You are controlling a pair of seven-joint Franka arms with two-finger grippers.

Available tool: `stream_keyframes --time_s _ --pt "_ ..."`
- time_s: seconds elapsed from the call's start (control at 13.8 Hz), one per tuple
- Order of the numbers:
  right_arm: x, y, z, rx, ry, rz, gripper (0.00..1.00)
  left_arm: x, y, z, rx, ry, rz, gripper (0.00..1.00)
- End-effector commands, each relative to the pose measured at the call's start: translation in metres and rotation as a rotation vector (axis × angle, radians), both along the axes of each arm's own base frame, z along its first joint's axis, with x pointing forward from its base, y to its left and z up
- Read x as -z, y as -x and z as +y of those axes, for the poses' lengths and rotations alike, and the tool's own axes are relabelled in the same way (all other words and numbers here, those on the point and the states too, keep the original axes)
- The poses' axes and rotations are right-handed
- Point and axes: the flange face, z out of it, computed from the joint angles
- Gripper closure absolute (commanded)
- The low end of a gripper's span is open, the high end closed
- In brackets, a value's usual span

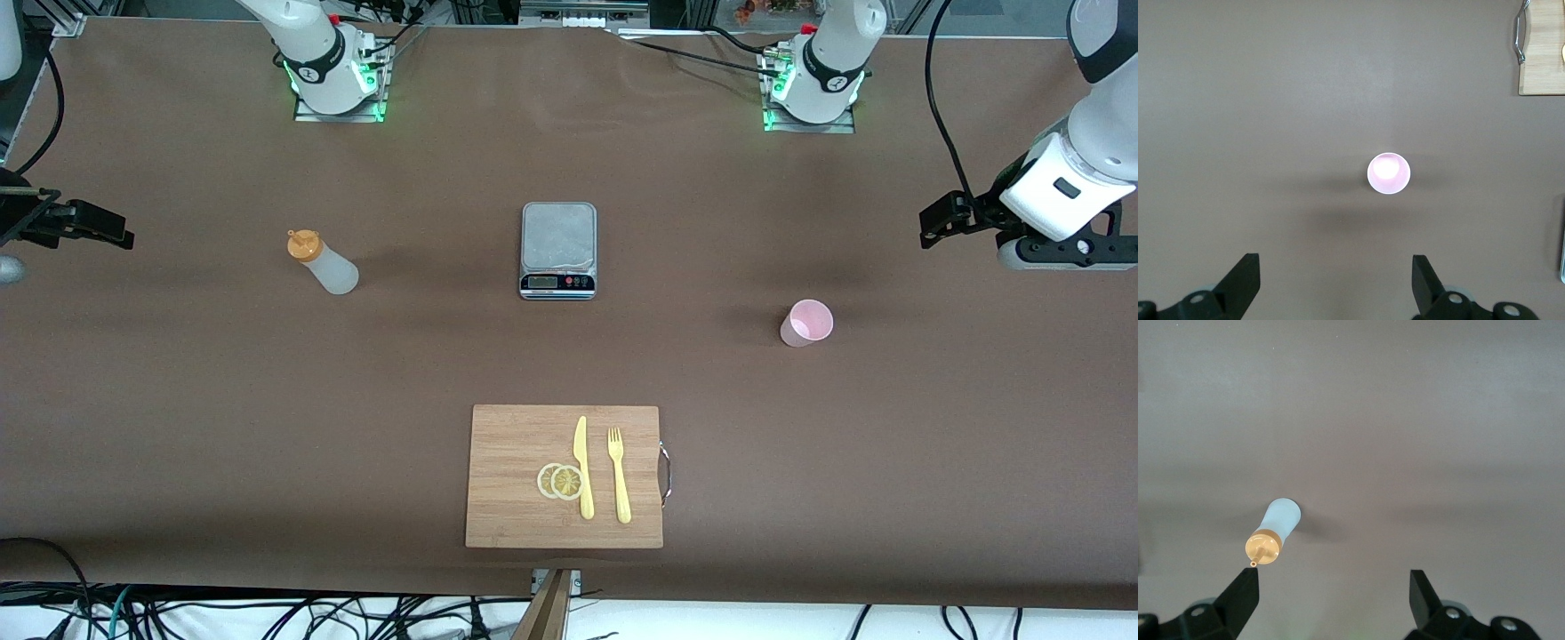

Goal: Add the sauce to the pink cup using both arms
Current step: 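Move the left gripper down toward the pink cup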

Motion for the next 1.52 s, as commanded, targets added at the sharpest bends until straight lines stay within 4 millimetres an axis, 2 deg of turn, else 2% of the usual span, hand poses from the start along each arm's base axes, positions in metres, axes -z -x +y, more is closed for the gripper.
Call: stream_keyframes --time_s 0.0,0.65,1.16,1.31,1.45 --pt "-0.006 0.0 -0.001 0.021 0.007 0.002 0.0 -0.004 0.007 -0.002 -0.02 0.035 -0.016 0.0" --pt "-0.006 0.0 0.0 0.023 0.006 0.001 0.0 -0.018 0.003 -0.001 -0.017 0.033 0.024 0.0" --pt "-0.006 0.0 -0.001 0.027 0.006 0.001 0.0 -0.014 0.005 0.005 -0.023 0.03 0.053 0.0" --pt "-0.006 0.0 0.0 0.026 0.005 0.001 0.0 -0.012 0.005 0.014 -0.025 0.035 0.065 0.0" --pt "-0.006 0.0 -0.001 0.024 0.006 0.001 0.0 -0.01 -0.003 0.017 -0.026 0.034 0.065 0.0"
